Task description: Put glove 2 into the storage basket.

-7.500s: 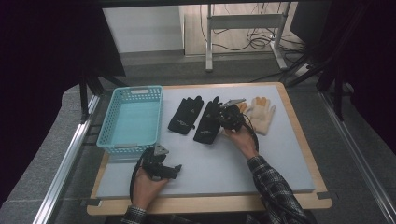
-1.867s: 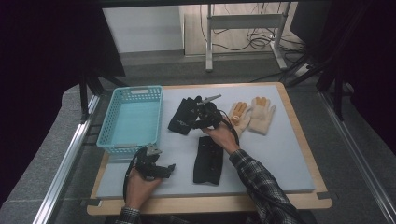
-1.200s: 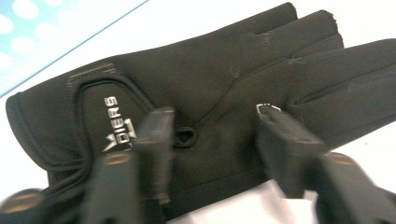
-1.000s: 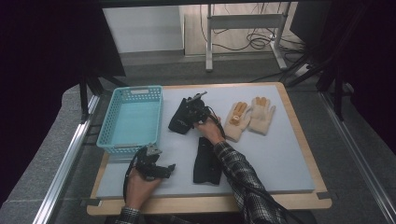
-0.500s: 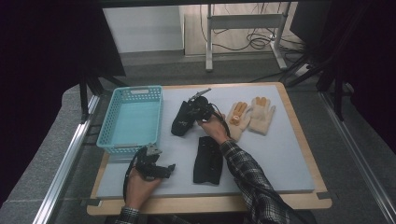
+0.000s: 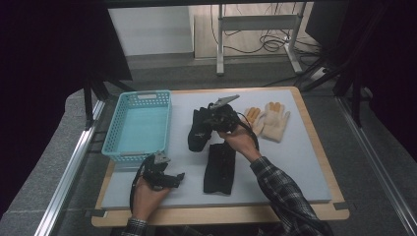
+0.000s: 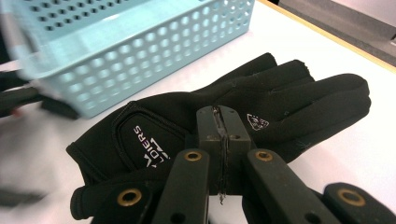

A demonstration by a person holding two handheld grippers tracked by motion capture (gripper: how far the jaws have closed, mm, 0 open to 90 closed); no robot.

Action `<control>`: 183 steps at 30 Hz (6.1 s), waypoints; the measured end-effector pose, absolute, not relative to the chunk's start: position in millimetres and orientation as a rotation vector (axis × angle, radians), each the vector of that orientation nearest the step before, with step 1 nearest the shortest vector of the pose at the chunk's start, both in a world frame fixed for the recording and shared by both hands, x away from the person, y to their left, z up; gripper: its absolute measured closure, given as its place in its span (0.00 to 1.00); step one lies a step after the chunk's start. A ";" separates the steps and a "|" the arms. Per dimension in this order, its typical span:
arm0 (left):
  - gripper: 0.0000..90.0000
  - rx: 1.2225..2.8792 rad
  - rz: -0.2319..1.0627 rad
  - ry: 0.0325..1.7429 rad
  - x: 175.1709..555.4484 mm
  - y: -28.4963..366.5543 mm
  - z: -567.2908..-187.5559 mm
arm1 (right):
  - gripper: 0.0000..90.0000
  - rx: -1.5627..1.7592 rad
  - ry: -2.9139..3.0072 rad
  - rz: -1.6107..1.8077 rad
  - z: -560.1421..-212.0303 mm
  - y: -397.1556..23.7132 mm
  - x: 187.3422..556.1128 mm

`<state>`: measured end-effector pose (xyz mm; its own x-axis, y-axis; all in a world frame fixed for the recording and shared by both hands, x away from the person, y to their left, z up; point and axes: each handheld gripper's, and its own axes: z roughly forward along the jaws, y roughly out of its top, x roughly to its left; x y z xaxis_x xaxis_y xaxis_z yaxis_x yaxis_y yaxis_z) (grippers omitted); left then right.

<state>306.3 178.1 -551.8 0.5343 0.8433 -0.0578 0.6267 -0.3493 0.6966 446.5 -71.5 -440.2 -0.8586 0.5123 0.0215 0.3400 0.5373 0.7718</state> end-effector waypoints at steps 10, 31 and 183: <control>0.04 2.091 0.414 1.186 306.4 177.8 -552.0 | 0.98 0.662 2.567 1.247 -436.1 -117.4 384.7; 0.04 2.091 0.414 1.189 306.1 177.5 -551.9 | 0.96 0.782 2.512 1.242 -481.1 -135.8 336.3; 0.00 2.358 0.354 1.054 353.8 49.0 -529.4 | 0.22 1.108 2.309 0.977 -531.3 -261.2 361.1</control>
<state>353.8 49.0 -529.4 0.6615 0.7496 0.0225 0.6114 -0.5564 0.5627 361.1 -261.2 -531.3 -0.6068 0.7932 -0.0514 0.5152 0.4417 0.7345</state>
